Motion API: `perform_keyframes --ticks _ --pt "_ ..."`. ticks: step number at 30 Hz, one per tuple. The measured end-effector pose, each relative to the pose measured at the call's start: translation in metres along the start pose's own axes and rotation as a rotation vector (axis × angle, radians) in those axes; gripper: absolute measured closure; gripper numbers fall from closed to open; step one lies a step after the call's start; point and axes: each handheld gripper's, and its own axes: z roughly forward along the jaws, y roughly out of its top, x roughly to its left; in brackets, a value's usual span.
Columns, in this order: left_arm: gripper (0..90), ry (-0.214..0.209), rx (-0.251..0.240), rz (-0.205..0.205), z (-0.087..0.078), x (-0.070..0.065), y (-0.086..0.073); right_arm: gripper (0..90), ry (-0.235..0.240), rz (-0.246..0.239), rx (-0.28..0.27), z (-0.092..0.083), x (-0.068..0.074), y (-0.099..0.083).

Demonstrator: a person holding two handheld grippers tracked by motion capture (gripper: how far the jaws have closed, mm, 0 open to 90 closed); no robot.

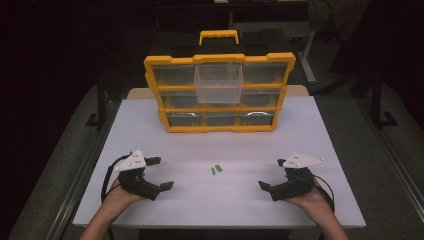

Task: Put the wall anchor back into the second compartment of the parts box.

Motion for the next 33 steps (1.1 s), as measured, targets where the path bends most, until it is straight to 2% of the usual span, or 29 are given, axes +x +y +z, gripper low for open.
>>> perform_keyframes --ticks 11,14,17,23,33 --pt "0.7 0.006 -0.012 -0.011 -0.001 0.000 -0.001 0.0 0.015 0.018 -0.004 0.002 0.001 0.007" --pt "0.7 0.004 -0.011 -0.002 -0.001 0.000 -0.002 0.0 0.023 0.007 0.001 0.004 0.002 0.010" --pt "0.7 0.002 -0.017 -0.013 -0.001 0.001 -0.002 0.0 0.028 -0.005 0.004 0.007 0.004 0.015" --pt "0.8 -0.002 -0.023 -0.011 0.001 0.002 -0.001 0.0 0.020 -0.023 0.018 0.012 0.007 0.025" --pt "0.8 -0.005 -0.023 -0.010 -0.001 0.001 -0.001 0.0 0.043 -0.025 0.020 0.020 0.005 0.042"
